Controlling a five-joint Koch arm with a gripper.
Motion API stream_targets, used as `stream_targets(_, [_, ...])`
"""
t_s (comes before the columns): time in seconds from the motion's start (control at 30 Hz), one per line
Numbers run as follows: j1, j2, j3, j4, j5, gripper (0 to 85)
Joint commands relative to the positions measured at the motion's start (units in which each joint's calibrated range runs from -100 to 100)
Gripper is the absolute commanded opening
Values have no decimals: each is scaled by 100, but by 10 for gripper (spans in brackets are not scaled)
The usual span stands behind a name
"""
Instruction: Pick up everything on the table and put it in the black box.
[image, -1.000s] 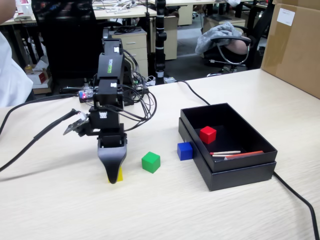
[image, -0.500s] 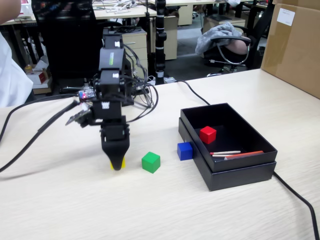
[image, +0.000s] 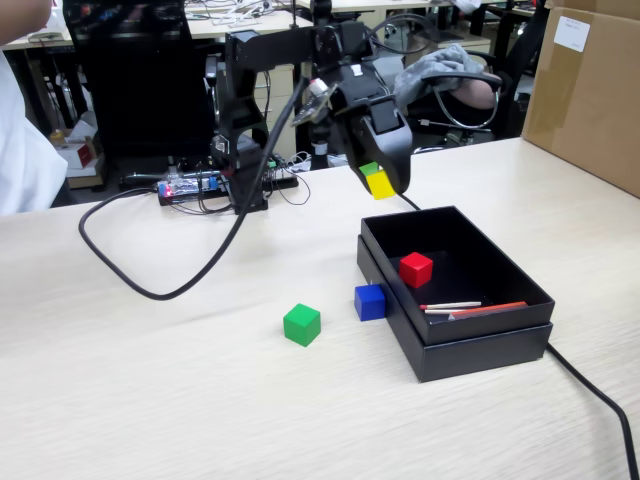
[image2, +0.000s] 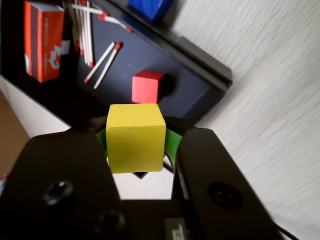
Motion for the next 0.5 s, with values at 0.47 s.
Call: stream_targets(0.47, [347, 3578, 2357, -372, 278, 149])
